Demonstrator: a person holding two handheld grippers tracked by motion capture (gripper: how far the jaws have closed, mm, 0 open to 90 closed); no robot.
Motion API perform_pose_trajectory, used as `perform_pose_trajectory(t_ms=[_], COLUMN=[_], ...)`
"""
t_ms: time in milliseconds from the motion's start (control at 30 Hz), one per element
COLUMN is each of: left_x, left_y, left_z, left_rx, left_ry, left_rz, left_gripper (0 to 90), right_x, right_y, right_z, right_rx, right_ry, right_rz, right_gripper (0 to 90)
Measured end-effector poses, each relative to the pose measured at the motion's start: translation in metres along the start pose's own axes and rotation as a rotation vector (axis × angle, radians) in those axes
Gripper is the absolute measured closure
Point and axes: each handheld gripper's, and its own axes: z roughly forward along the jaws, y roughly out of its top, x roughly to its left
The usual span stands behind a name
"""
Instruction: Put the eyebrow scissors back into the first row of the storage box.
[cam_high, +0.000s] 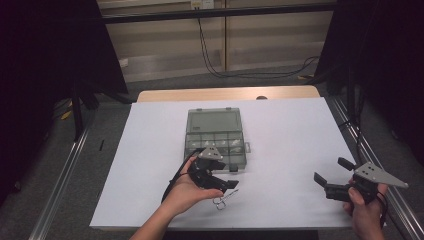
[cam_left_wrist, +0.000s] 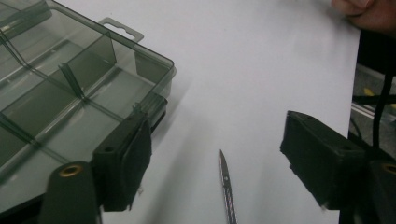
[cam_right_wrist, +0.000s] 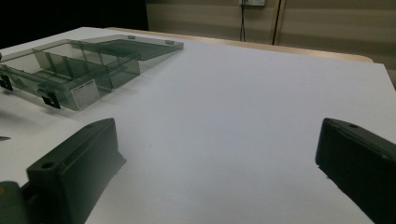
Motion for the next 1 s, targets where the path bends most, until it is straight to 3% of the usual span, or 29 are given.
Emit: perform_pose_trajectory(t_ms=[100, 133, 200, 333, 367, 467, 567, 767, 867, 967, 1000], left_x=[-0.005, -0.007, -0.007, -0.012, -0.012, -0.012, -0.016, -0.018, -0.019, -0.018, -0.020], left_y=[-0.002, -0.002, -0.004, -0.006, -0.006, -0.008, -0.011, -0.014, -0.015, -0.015, -0.016], left_z=[0.002, 0.003, 0.003, 0.006, 0.006, 0.010, 0.014, 0.021, 0.023, 0.024, 0.027], left_rx=[0.029, 0.034, 0.047, 0.102, 0.115, 0.138, 0.170, 0.228, 0.222, 0.261, 0.237], left_ry=[0.010, 0.019, 0.027, 0.052, 0.033, -0.003, -0.010, 0.006, 0.010, 0.019, 0.030], left_rz=[0.021, 0.003, 0.007, 0.050, 0.065, 0.049, 0.034, 0.056, 0.036, 0.056, 0.018], left_gripper=[34.0, 36.9, 43.2, 55.1, 55.1, 63.9, 69.8, 71.7, 71.8, 72.0, 72.0], right_x=[-0.001, 0.000, 0.000, 0.000, 0.000, 0.000, 0.000, -0.001, -0.002, -0.002, -0.002], right_y=[-0.001, -0.001, -0.001, -0.001, -0.001, -0.002, -0.002, -0.003, -0.004, -0.004, -0.004], right_z=[0.000, 0.000, 0.000, 0.002, 0.002, 0.003, 0.004, 0.004, 0.004, 0.004, 0.004], right_rx=[0.000, 0.000, -0.001, -0.003, -0.003, 0.003, 0.007, 0.003, 0.005, 0.004, 0.004], right_ry=[0.004, 0.004, 0.006, 0.004, 0.004, 0.008, 0.007, 0.015, 0.016, 0.017, 0.015], right_rz=[-0.001, 0.002, 0.005, 0.011, 0.011, 0.004, 0.006, 0.014, 0.019, 0.019, 0.020], right_gripper=[0.0, 0.0, 0.0, 0.0, 0.0, 0.0, 0.0, 0.0, 0.0, 0.0, 0.0])
